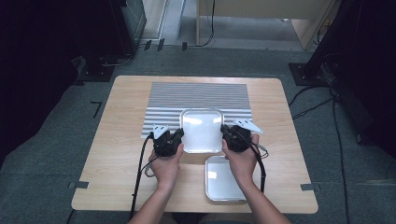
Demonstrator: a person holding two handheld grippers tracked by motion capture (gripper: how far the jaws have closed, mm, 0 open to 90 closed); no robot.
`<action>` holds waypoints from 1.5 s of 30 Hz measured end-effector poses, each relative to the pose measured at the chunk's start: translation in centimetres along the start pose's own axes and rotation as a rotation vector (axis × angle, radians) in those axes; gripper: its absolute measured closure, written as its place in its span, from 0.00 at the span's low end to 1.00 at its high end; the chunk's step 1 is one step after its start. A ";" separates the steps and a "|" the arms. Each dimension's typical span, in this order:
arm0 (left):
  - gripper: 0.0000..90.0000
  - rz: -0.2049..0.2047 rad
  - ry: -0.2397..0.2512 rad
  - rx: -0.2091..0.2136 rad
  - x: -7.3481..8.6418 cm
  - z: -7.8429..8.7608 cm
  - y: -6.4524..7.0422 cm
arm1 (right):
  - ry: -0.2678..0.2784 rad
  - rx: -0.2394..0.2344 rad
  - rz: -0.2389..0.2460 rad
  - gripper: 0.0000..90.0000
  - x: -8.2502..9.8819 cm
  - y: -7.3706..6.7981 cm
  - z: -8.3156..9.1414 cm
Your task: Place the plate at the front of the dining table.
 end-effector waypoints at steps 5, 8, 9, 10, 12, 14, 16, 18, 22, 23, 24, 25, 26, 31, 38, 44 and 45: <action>1.00 0.021 -0.006 -0.006 -1.0 -1.1 -0.8 | -0.016 0.002 -0.004 1.00 -1.0 -0.1 -1.1; 1.00 0.027 -0.014 -0.017 -1.6 -1.9 -1.3 | -0.033 0.005 -0.010 1.00 -1.6 0.0 -2.1; 1.00 0.028 -0.018 -0.017 -1.8 -2.1 -1.4 | -0.041 0.008 -0.003 0.99 -2.0 0.0 -2.8; 1.00 0.029 -0.018 -0.019 -1.9 -2.3 -1.6 | -0.041 0.008 -0.003 0.99 -2.0 0.0 -2.8; 1.00 0.033 -0.024 -0.021 -2.3 -2.8 -1.9 | -0.054 0.011 -0.004 0.99 -2.6 0.1 -3.8; 1.00 0.044 -0.027 -0.025 -2.8 -3.5 -2.6 | -0.063 0.002 -0.011 1.00 -3.0 0.0 -4.5; 1.00 0.051 -0.035 -0.032 -3.0 -3.9 -3.0 | -0.069 0.007 -0.013 0.99 -3.2 -0.1 -5.1; 1.00 0.051 -0.039 -0.035 -3.2 -4.1 -3.2 | -0.074 0.008 -0.012 0.99 -3.3 -0.1 -5.4; 1.00 0.058 -0.055 -0.043 -3.7 -5.0 -4.0 | -0.099 0.006 -0.007 0.99 -3.8 -0.1 -6.8; 1.00 0.056 -0.057 -0.044 -3.8 -5.2 -4.1 | -0.105 0.008 -0.002 0.99 -4.0 -0.1 -7.1; 1.00 0.058 -0.058 -0.051 -4.0 -5.4 -4.2 | -0.108 0.010 0.004 0.99 -4.2 -0.1 -7.3; 1.00 0.061 -0.060 -0.053 -4.1 -5.6 -4.3 | -0.117 0.009 0.003 0.99 -4.4 0.0 -7.7; 1.00 0.063 -0.065 -0.055 -4.3 -5.9 -4.5 | -0.122 0.009 -0.001 0.99 -4.5 0.0 -7.9; 1.00 0.065 -0.092 -0.072 -5.1 -7.1 -5.1 | -0.143 0.016 0.005 0.99 -5.3 0.2 -9.6; 1.00 0.104 -0.139 -0.078 -4.9 -9.3 -6.3 | -0.191 0.038 -0.022 0.99 -5.2 0.7 -12.1; 1.00 0.093 -0.169 -0.102 -5.6 -10.6 -6.8 | -0.232 0.054 -0.039 0.99 -5.3 1.1 -13.6; 1.00 0.087 -0.172 -0.105 -5.7 -10.7 -6.8 | -0.240 0.055 -0.046 0.98 -5.3 1.2 -13.8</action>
Point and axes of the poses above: each handheld gripper's, and its own axes: z roughly backward along the jaws, x roughly out of its underside, y roughly to its right, the point moved 4 cm from there along -z, roughly forward along the jaws, and after that the axes turned 8 degrees about -y, right-handed, at the moved point
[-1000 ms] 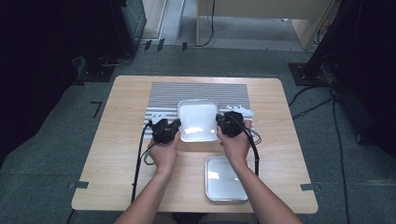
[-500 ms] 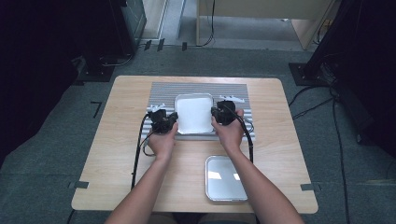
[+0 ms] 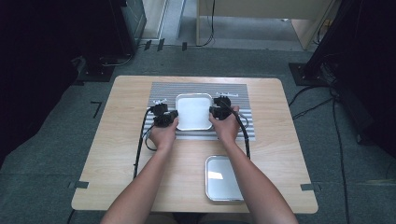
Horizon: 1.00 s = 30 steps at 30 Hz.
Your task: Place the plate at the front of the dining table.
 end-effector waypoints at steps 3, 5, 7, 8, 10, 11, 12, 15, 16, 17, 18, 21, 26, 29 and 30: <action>1.00 0.005 -0.013 -0.001 -0.2 -0.4 0.0 | -0.016 -0.005 -0.021 0.98 -0.1 0.3 -0.6; 1.00 0.015 -0.020 0.002 -0.2 -0.6 -0.1 | -0.027 -0.021 -0.042 0.98 -0.1 0.6 -1.0; 0.99 0.011 -0.028 -0.003 -0.2 -0.9 -0.2 | -0.037 -0.027 -0.048 0.97 -0.1 0.8 -1.3; 0.99 0.010 -0.035 -0.003 -0.2 -1.0 -0.2 | -0.037 -0.027 -0.048 0.97 -0.1 0.8 -1.3; 0.98 0.003 -0.045 -0.003 -0.2 -1.2 -0.3 | -0.038 -0.036 -0.050 0.96 0.1 1.0 -1.6; 0.97 -0.002 -0.053 -0.002 -0.1 -1.5 -0.4 | -0.040 -0.039 -0.052 0.95 0.2 1.1 -1.7; 0.96 -0.007 -0.061 -0.004 -0.1 -1.6 -0.4 | -0.044 -0.046 -0.052 0.93 0.3 1.2 -2.0; 0.82 -0.014 -0.046 0.019 -0.3 -1.4 -0.5 | -0.022 -0.112 -0.064 0.78 0.4 1.3 -2.3; 0.82 -0.011 -0.037 0.027 -0.5 -1.1 -0.5 | -0.022 -0.112 -0.064 0.78 0.4 1.3 -2.3; 0.76 -0.010 -0.028 0.042 -0.7 -0.8 -0.5 | -0.013 -0.114 -0.059 0.76 0.3 1.4 -2.2; 0.71 -0.011 -0.023 0.057 -0.7 -0.4 -0.5 | 0.002 -0.113 -0.058 0.74 0.2 1.5 -1.9; 0.69 -0.034 -0.021 0.068 -0.4 0.6 -0.4 | 0.020 -0.104 -0.081 0.77 0.2 2.3 -0.8; 0.80 -0.056 -0.032 0.041 0.8 1.6 -0.4 | -0.015 -0.140 -0.119 0.84 1.2 2.6 0.9; 0.81 -0.040 -0.068 0.024 1.7 1.6 -0.4 | -0.069 -0.136 -0.102 0.84 2.5 2.0 1.0; 0.81 -0.040 -0.073 0.027 1.8 1.6 -0.3 | -0.069 -0.136 -0.102 0.84 2.5 2.0 1.0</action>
Point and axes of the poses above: each handheld gripper's, and its own axes: z roughly backward along the jaws, x roughly out of its underside, y roughly to its right, the point moved 4 cm from there along -z, roughly forward along the jaws, and after that the axes turned 8 degrees about -y, right-handed, at the moved point
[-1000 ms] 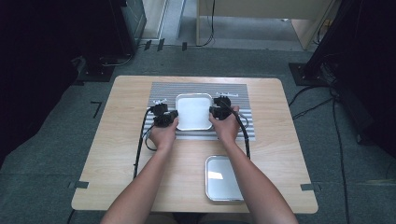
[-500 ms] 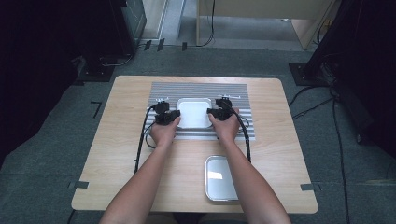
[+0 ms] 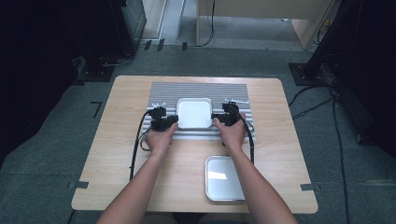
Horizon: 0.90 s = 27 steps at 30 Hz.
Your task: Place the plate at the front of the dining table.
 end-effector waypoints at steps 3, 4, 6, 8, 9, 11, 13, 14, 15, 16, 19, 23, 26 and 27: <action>0.86 -0.016 -0.004 0.011 0.2 -0.1 0.6 | -0.009 0.022 0.019 0.86 0.7 -0.4 -0.3; 0.86 -0.019 -0.009 0.017 0.2 -0.1 0.6 | -0.009 0.022 0.019 0.86 0.7 -0.4 -0.3; 0.88 -0.007 -0.031 -0.001 0.2 -0.5 0.6 | -0.016 0.057 0.036 0.90 0.9 -0.5 -0.4; 0.92 0.003 -0.046 -0.011 0.2 -0.8 0.6 | -0.025 0.067 0.028 0.94 1.0 -0.5 -0.7; 0.92 0.012 -0.050 -0.007 0.2 -1.0 0.6 | -0.022 0.064 0.018 0.95 1.0 -0.4 -0.7; 0.92 0.013 -0.047 -0.007 0.2 -1.2 0.7 | -0.013 0.075 0.006 0.96 0.8 -0.4 -0.8; 0.92 0.014 -0.044 -0.007 0.0 -1.4 0.7 | -0.009 0.087 -0.001 0.96 0.7 -0.4 -0.8; 0.93 0.017 -0.044 -0.007 -0.1 -1.5 0.7 | -0.001 0.089 -0.002 0.96 0.5 -0.4 -0.9; 0.93 0.015 -0.043 -0.006 -0.3 -1.6 0.6 | -0.001 0.089 -0.002 0.96 0.5 -0.4 -0.9; 0.93 0.014 -0.043 -0.006 -0.5 -1.7 0.6 | 0.001 0.092 -0.003 0.96 0.5 -0.4 -0.9; 0.94 0.027 -0.044 -0.012 -1.2 -2.0 0.4 | 0.005 0.085 -0.029 0.96 0.0 -0.5 -1.2; 0.93 0.035 -0.038 -0.014 -2.1 -2.4 0.2 | 0.015 0.097 -0.022 0.96 -0.7 -0.7 -1.5; 0.93 0.050 -0.046 -0.013 -2.4 -2.8 0.0 | 0.024 0.094 -0.026 0.96 -1.1 -0.8 -1.8; 0.93 0.050 -0.044 -0.014 -2.5 -2.9 -0.1 | 0.027 0.090 -0.030 0.96 -1.2 -0.8 -1.9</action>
Point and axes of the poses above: each handheld gripper's, and its own axes: z roughly backward along the jaws, x roughly out of its underside, y roughly to its right, the point moved 4 cm from there along -z, roughly forward along the jaws, and after that the axes turned 8 degrees about -y, right-handed, at the moved point
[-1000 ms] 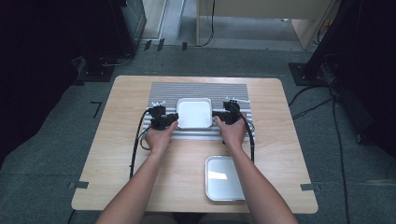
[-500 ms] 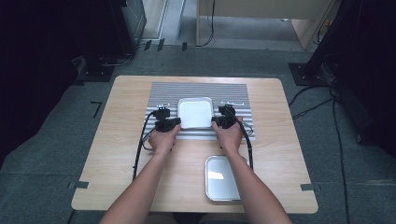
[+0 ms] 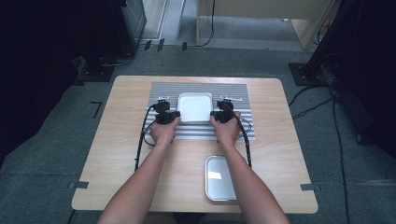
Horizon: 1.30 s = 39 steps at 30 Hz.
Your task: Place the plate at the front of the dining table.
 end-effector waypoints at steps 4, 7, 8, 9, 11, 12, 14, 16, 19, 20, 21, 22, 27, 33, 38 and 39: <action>0.92 0.000 0.000 0.011 -0.2 -0.2 0.1 | -0.003 0.008 0.006 0.95 -0.2 0.1 -0.2; 0.91 -0.011 -0.001 0.022 -0.3 -0.3 0.1 | -0.008 0.005 -0.002 0.95 -0.2 0.3 -0.4; 0.91 -0.006 -0.001 0.027 -0.4 -0.3 0.0 | -0.007 0.002 -0.002 0.95 -0.2 0.4 -0.4; 0.91 -0.005 -0.002 0.030 -0.4 -0.3 0.0 | -0.006 0.000 -0.002 0.95 -0.3 0.4 -0.4; 0.90 -0.004 -0.003 0.034 -0.4 -0.3 0.0 | -0.009 -0.001 -0.007 0.94 -0.3 0.4 -0.4; 0.89 -0.003 -0.003 0.036 -0.4 -0.3 0.1 | -0.006 -0.001 -0.003 0.93 -0.3 0.4 -0.4; 0.88 -0.003 -0.006 0.044 -0.3 -0.3 0.1 | -0.001 -0.006 0.000 0.88 -0.3 0.3 -0.4; 0.81 0.003 -0.013 0.062 -0.3 -0.3 0.1 | 0.010 -0.009 0.011 0.80 -0.2 0.0 -0.4; 0.75 0.014 -0.019 0.085 -0.3 -0.3 0.1 | 0.035 -0.020 0.012 0.73 -0.4 -0.2 -0.2; 0.74 0.005 -0.019 0.088 -0.2 -0.2 0.2 | 0.043 -0.022 0.015 0.71 -0.4 -0.2 -0.1; 0.71 0.001 -0.018 0.091 -0.1 -0.2 0.3 | 0.052 -0.032 0.014 0.67 -0.5 -0.4 0.1; 0.68 -0.005 -0.016 0.096 0.0 -0.1 0.3 | 0.059 -0.039 0.015 0.63 -0.6 -0.4 0.3; 0.58 -0.011 0.030 0.099 0.3 0.9 0.2 | 0.101 -0.020 0.062 0.48 -0.8 -0.4 1.1; 0.39 -0.030 0.088 0.100 0.6 3.1 -0.2 | 0.116 0.000 0.150 0.44 -0.5 0.5 2.0; 0.26 -0.050 0.108 0.123 0.9 4.8 -0.6 | 0.106 -0.009 0.117 0.34 -0.3 1.7 3.5; 0.24 -0.061 0.110 0.125 1.1 5.2 -0.7 | 0.110 -0.012 0.115 0.32 -0.2 1.9 3.7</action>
Point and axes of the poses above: each handheld gripper's, and its own axes: z roughly backward along the jaws, x roughly out of its underside, y roughly to its right, the point moved 4 cm from there along -z, roughly forward along the jaws, and after that the axes turned 8 degrees about -y, right-handed, at the moved point
